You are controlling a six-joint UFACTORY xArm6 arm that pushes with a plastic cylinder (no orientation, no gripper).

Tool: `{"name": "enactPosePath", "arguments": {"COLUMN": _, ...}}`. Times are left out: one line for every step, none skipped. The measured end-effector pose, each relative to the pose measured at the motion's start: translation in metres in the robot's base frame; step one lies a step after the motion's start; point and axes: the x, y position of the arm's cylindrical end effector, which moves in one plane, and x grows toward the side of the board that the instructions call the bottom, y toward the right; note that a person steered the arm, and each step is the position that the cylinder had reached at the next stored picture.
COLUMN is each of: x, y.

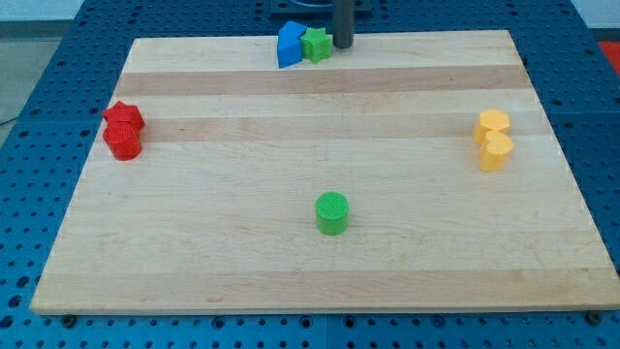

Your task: Move the green circle into the green star

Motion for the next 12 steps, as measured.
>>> {"name": "enactPosePath", "arguments": {"x": -0.007, "y": 0.029}}
{"name": "enactPosePath", "arguments": {"x": 0.045, "y": 0.073}}
{"name": "enactPosePath", "arguments": {"x": 0.118, "y": 0.048}}
{"name": "enactPosePath", "arguments": {"x": 0.167, "y": 0.007}}
{"name": "enactPosePath", "arguments": {"x": 0.215, "y": 0.046}}
{"name": "enactPosePath", "arguments": {"x": 0.265, "y": 0.104}}
{"name": "enactPosePath", "arguments": {"x": 0.327, "y": 0.107}}
{"name": "enactPosePath", "arguments": {"x": 0.363, "y": 0.035}}
{"name": "enactPosePath", "arguments": {"x": 0.336, "y": -0.052}}
{"name": "enactPosePath", "arguments": {"x": 0.279, "y": -0.11}}
{"name": "enactPosePath", "arguments": {"x": 0.284, "y": -0.111}}
{"name": "enactPosePath", "arguments": {"x": 0.316, "y": -0.15}}
